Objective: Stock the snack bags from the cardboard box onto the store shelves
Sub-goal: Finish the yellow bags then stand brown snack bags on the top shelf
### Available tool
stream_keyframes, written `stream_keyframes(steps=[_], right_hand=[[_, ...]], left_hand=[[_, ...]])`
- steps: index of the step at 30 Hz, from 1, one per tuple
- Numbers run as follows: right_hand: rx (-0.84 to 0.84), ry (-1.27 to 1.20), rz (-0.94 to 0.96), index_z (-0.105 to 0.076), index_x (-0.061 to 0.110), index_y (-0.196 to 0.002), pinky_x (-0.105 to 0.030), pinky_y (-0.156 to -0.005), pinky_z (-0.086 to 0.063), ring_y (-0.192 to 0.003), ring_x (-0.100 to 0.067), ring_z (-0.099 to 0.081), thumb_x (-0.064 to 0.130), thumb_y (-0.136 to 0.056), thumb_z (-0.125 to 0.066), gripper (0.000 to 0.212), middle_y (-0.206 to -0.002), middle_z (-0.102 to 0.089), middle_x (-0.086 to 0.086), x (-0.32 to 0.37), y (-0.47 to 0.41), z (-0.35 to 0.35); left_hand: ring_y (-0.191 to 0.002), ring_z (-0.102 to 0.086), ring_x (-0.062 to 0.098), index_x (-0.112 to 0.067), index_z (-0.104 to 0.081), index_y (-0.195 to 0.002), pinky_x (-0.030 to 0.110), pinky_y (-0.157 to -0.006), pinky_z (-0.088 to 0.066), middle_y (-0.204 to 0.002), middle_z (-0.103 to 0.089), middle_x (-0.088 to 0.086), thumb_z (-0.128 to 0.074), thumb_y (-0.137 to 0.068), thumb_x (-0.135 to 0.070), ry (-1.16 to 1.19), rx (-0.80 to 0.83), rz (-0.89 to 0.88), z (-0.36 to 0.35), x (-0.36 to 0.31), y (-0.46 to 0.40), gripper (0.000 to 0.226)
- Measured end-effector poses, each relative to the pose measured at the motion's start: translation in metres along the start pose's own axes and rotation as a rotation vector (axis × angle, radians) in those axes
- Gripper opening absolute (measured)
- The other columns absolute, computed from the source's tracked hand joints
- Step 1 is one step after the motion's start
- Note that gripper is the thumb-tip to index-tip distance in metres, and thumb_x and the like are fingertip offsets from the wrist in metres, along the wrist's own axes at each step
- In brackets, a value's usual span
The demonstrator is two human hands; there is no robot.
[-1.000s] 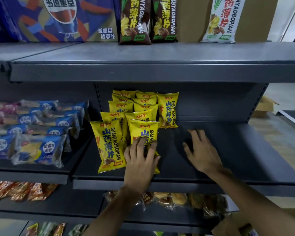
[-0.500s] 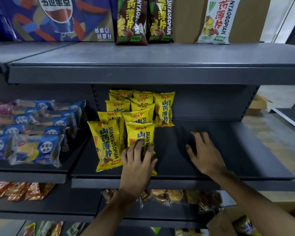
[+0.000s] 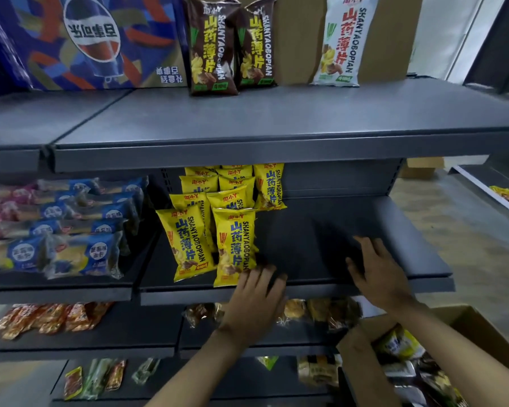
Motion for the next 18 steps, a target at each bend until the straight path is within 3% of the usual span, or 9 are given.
stream_keyframes(steps=[3,6,8,14,18], right_hand=[[0.018,0.025,-0.070,-0.038,0.015,-0.138,-0.043,-0.064,-0.051,-0.104,-0.035,-0.057,0.032,-0.096,-0.054,0.048,-0.131,-0.045,-0.010,-0.029,0.027,0.022],[0.018,0.061,-0.184,-0.039,0.013,-0.140,-0.033,-0.057,-0.039,-0.088,-0.038,-0.061,0.026,-0.094,-0.060,0.052,-0.134,-0.044,-0.013,-0.062,0.055,0.046],[0.010,0.063,-0.250,-0.040,0.013,-0.139,-0.034,-0.056,-0.041,-0.080,-0.037,-0.063,0.024,-0.092,-0.062,0.053,-0.133,-0.046,-0.015,-0.084,0.074,0.060],[-0.009,-0.001,-0.435,-0.045,0.015,-0.134,-0.039,-0.081,-0.049,-0.106,-0.030,-0.055,0.025,-0.091,-0.061,0.047,-0.123,-0.049,-0.009,-0.146,0.143,0.083],[0.136,-0.029,-0.575,-0.051,0.007,-0.128,-0.042,-0.091,-0.045,-0.108,-0.035,-0.054,0.020,-0.087,-0.064,0.045,-0.118,-0.052,-0.014,-0.199,0.192,0.072]], left_hand=[[-0.095,-0.058,0.026,-0.015,-0.054,-0.114,0.037,-0.080,-0.050,-0.108,-0.059,0.008,-0.045,-0.095,-0.036,0.102,0.028,-0.134,0.009,-0.035,-0.009,0.030],[-0.092,-0.058,0.025,-0.013,-0.058,-0.113,0.037,-0.074,-0.051,-0.102,-0.060,0.007,-0.046,-0.096,-0.034,0.179,0.032,-0.187,0.008,-0.072,-0.027,0.029],[-0.090,-0.058,0.023,-0.013,-0.062,-0.112,0.033,-0.070,-0.050,-0.102,-0.060,0.005,-0.047,-0.096,-0.034,0.221,0.063,-0.211,0.003,-0.099,-0.041,0.030],[-0.090,-0.063,0.029,-0.012,-0.060,-0.112,0.035,-0.063,-0.054,-0.103,-0.063,0.009,-0.043,-0.090,-0.035,0.323,0.322,-0.199,-0.024,-0.190,-0.079,0.037],[-0.097,-0.058,0.031,-0.013,-0.050,-0.126,0.032,-0.063,-0.041,-0.126,-0.053,0.009,-0.039,-0.096,-0.034,0.353,0.521,-0.184,-0.044,-0.245,-0.086,0.038]])
Point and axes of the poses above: each hand's wrist, its own y-axis away from the middle knuckle, its own z-axis out of the back of the hand, x = y × z, the point moved 5 cm from there along -y, towards the middle knuckle
